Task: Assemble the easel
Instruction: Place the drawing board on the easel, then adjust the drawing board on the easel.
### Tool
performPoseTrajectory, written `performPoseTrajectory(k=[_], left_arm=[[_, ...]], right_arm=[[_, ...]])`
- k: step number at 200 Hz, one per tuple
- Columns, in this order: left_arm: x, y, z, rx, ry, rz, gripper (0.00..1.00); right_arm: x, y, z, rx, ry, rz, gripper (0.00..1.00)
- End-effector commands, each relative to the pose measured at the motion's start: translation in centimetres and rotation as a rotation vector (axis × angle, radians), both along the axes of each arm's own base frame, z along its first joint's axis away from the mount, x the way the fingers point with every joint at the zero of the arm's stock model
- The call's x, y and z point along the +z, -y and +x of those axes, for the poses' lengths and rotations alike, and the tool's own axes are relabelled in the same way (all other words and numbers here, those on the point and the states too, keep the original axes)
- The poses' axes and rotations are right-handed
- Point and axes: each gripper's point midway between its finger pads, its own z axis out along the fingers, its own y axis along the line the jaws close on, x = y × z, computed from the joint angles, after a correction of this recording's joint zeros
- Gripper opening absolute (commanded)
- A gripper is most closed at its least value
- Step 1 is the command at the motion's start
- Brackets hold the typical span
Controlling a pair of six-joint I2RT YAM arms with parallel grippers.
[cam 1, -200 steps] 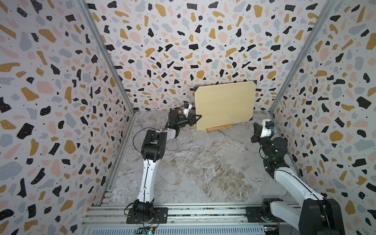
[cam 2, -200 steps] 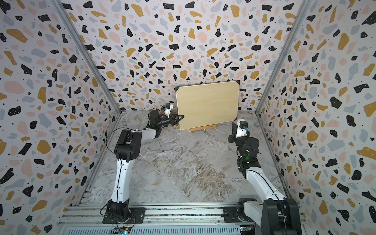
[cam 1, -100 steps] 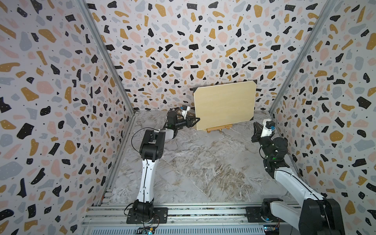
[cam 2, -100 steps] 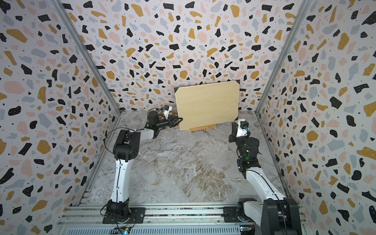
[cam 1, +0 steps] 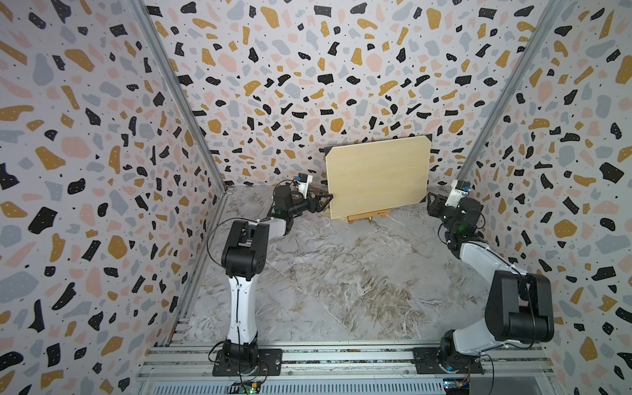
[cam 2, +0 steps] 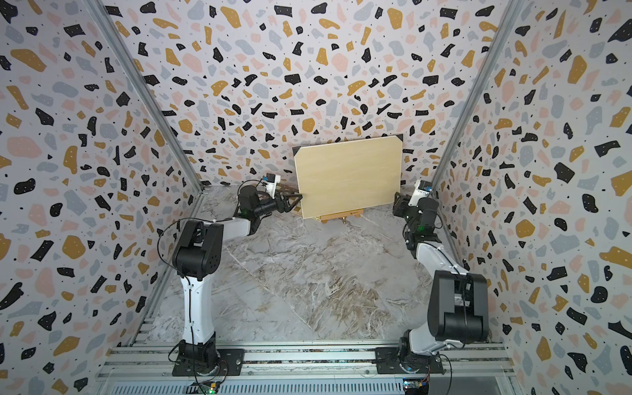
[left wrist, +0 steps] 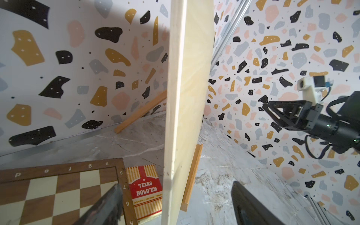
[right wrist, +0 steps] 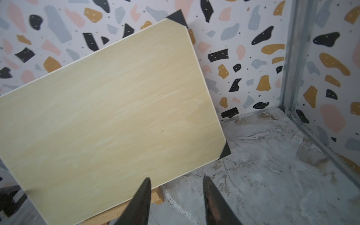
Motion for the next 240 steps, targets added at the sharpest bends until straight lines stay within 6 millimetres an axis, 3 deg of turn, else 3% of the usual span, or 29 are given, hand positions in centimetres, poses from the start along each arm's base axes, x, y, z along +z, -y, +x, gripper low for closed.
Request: performPoseTrajectory(k=[1, 25, 82, 172, 240], left_arm=[[2.1, -1.1, 0.0, 0.088, 0.037, -0.002, 0.88], [2.5, -2.0, -0.3, 0.157, 0.019, -0.021, 0.90], [3.7, -1.9, -0.7, 0.226, -0.040, -0.033, 0.94], [4.5, -0.7, -0.4, 0.306, -0.119, -0.043, 0.97], [4.2, -0.8, 0.0, 0.335, -0.139, -0.040, 0.99]], right_arm=[[-1.8, 1.9, 2.0, -0.059, -0.121, 0.206, 0.47], [-4.3, 3.6, 4.4, -0.097, -0.162, 0.310, 0.50], [-10.2, 5.7, 8.7, -0.116, -0.244, 0.535, 0.54], [-15.3, 6.6, 13.3, -0.030, -0.308, 0.674, 0.63], [-16.7, 6.0, 16.0, 0.074, -0.330, 0.655, 0.68]])
